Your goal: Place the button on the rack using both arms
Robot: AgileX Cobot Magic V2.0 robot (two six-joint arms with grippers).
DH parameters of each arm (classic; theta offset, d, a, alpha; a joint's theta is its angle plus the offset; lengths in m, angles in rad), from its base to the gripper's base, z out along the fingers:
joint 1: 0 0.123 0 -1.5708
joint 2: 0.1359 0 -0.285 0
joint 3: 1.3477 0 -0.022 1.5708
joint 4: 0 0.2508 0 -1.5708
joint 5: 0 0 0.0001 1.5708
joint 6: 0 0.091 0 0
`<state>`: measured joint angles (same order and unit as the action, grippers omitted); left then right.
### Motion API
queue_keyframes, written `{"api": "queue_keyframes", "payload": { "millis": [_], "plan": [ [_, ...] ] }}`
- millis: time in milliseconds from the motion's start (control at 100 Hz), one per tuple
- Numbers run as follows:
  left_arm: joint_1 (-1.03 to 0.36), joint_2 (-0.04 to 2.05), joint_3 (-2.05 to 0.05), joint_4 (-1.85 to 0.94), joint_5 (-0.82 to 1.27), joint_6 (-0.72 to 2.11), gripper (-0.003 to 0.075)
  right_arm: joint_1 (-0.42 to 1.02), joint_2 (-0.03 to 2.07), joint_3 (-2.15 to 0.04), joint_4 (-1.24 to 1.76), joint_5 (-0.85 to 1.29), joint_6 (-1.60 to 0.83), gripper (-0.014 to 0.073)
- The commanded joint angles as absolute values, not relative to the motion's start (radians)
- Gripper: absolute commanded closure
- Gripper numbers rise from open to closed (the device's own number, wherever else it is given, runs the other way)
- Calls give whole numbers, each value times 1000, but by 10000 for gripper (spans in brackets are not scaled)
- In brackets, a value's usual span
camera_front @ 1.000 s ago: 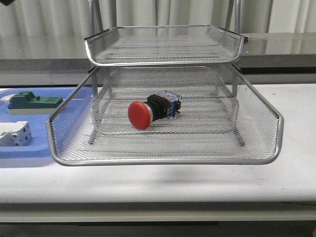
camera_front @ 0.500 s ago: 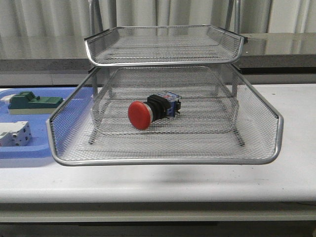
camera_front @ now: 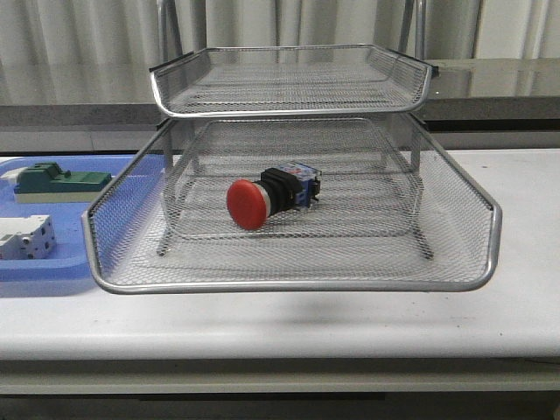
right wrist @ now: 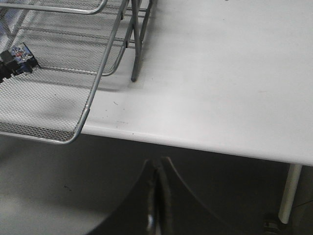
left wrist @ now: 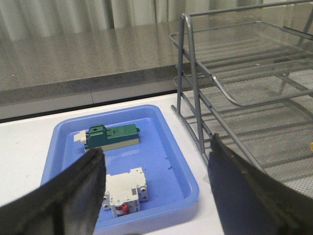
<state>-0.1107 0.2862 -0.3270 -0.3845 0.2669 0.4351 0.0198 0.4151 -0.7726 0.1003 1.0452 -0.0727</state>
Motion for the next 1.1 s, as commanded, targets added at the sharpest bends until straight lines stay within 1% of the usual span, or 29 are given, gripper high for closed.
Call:
{"api": "queue_keyframes", "payload": {
  "millis": [0,250,320,420,490,610,650,1090],
  "plan": [
    [-108,284,-329,-407,139,424,283,14,423,-797,99,985,-78,664],
    [-108,284,-312,-407,139,424,283,14,423,-797,99,985,-78,664],
    [-108,284,-312,-407,139,424,312,14,423,-797,99,985,-78,664],
    [-108,284,-312,-407,139,424,409,14,423,-797,99,985,-78,664],
    [-108,284,-312,-407,139,424,501,14,423,-797,99,985,-78,664],
    [-108,284,-312,-407,139,424,689,14,423,-797,99,985,-78,664],
    [-108,284,-312,-407,139,424,738,14,423,-797,99,985,-78,664],
    [-108,284,-312,-407,139,424,740,14,423,-797,107,985,-78,664]
  ]
}}
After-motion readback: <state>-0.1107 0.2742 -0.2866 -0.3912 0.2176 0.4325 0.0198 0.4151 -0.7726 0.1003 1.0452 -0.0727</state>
